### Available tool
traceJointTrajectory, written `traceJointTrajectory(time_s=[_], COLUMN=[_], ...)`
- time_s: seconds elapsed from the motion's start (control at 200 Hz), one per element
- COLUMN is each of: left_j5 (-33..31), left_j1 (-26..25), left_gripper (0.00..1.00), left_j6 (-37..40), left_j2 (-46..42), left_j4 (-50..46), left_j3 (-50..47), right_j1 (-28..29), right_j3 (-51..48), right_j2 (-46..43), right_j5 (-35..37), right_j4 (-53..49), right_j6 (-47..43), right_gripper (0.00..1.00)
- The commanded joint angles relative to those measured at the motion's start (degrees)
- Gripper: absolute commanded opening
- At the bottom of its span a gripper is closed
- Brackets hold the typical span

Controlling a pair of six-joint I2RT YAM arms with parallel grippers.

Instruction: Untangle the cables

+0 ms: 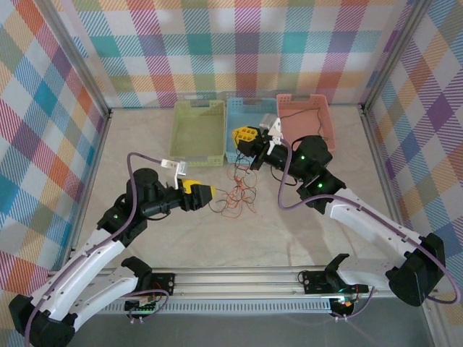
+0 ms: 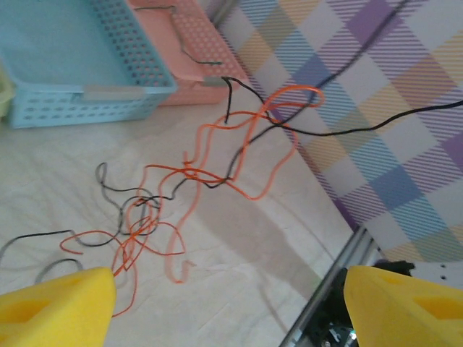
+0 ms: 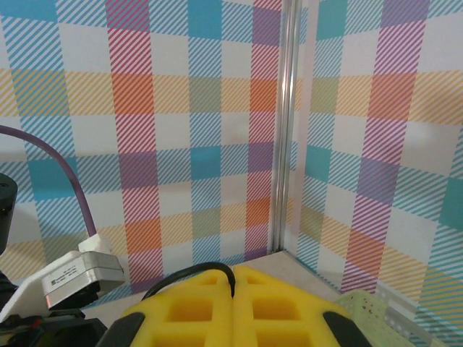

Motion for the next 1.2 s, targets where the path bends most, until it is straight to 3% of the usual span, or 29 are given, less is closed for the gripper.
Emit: traceJointTrajectory(time_s=[0.0,0.175,0.32,0.535,0.905,1.015,1.195], left_j5=[4.2,5.5,1.7,3.0,-1.5,-1.0,-2.3], left_j1=[-1.5,-4.0,-4.7,-5.0,-5.0,-5.0,-5.0], left_gripper=[0.77,0.73,0.72,0.64,0.56,0.48,0.26], left_j6=[0.8,4.9,9.4,10.0,11.8,11.9,11.8], left_j2=[3.0,8.6,11.8,18.0,23.5,24.6,24.4], left_j4=[4.8,4.9,1.3,2.6,2.0,2.5,3.1], left_j3=[2.8,7.1,9.8,12.0,13.6,14.1,14.0], right_j1=[-0.4,-0.6,-0.7,-0.8,-0.8,-0.9,-0.9], right_j3=[-0.9,-0.9,-1.0,-0.8,-0.8,-0.8,-1.0], right_j2=[-1.3,-1.3,-1.5,-1.6,-2.1,-2.1,-2.2], right_j5=[-0.1,-1.4,-2.0,-2.7,-4.3,-4.3,-4.7], right_j4=[2.3,2.0,1.8,1.5,0.8,0.7,0.4], right_j6=[1.2,0.8,0.7,0.7,0.3,-0.1,-0.3], right_gripper=[0.00,0.00,0.00,0.00,0.00,0.00,0.00])
